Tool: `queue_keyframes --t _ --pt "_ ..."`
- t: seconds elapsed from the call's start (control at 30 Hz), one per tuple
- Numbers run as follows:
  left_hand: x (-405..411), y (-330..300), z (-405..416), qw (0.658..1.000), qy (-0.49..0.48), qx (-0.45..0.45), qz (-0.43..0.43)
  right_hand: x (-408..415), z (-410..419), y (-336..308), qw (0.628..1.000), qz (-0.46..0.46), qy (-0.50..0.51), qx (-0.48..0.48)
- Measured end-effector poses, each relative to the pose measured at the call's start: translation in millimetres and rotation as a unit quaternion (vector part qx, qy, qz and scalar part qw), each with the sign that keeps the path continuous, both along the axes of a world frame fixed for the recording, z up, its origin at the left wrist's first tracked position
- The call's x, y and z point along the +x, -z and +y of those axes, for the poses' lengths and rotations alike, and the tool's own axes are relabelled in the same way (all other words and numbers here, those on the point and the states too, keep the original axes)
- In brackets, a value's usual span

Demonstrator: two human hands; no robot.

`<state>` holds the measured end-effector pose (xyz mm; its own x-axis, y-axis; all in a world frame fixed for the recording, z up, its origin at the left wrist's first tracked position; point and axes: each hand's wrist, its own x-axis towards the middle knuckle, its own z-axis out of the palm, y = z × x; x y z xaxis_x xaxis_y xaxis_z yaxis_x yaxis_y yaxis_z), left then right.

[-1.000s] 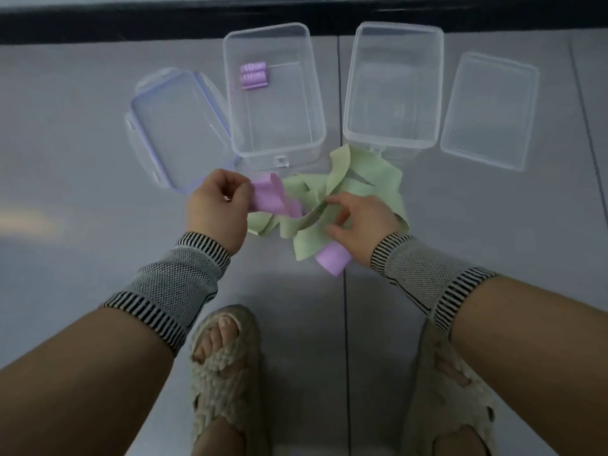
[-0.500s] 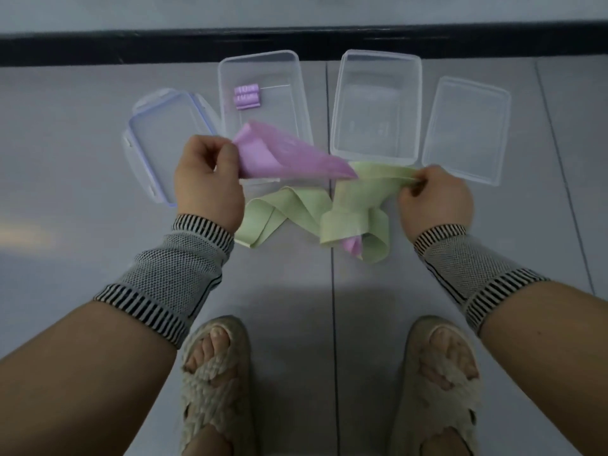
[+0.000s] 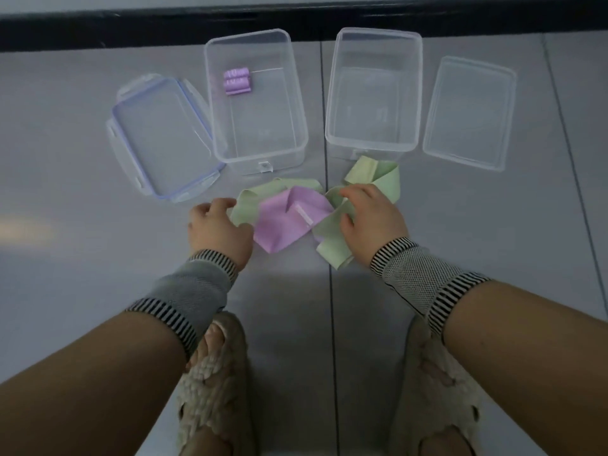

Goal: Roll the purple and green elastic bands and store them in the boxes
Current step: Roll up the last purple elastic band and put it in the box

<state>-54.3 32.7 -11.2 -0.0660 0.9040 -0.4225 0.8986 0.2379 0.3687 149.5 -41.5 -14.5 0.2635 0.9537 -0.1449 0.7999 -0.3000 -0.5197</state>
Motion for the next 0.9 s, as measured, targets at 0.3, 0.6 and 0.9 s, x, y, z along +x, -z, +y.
queue_keyframes --t 0.3,0.6,0.9 --pt "68 22 -15 0.936 0.344 0.067 0.035 5 -9 14 0.996 -0.003 -0.026 -0.087" --pt "68 -23 -1 0.963 0.108 0.169 -0.178 18 -6 3 0.999 -0.015 0.032 -0.034" --pt "27 -28 7 0.958 0.161 0.17 -0.167 54 -37 -5 0.987 -0.054 0.061 -0.139"
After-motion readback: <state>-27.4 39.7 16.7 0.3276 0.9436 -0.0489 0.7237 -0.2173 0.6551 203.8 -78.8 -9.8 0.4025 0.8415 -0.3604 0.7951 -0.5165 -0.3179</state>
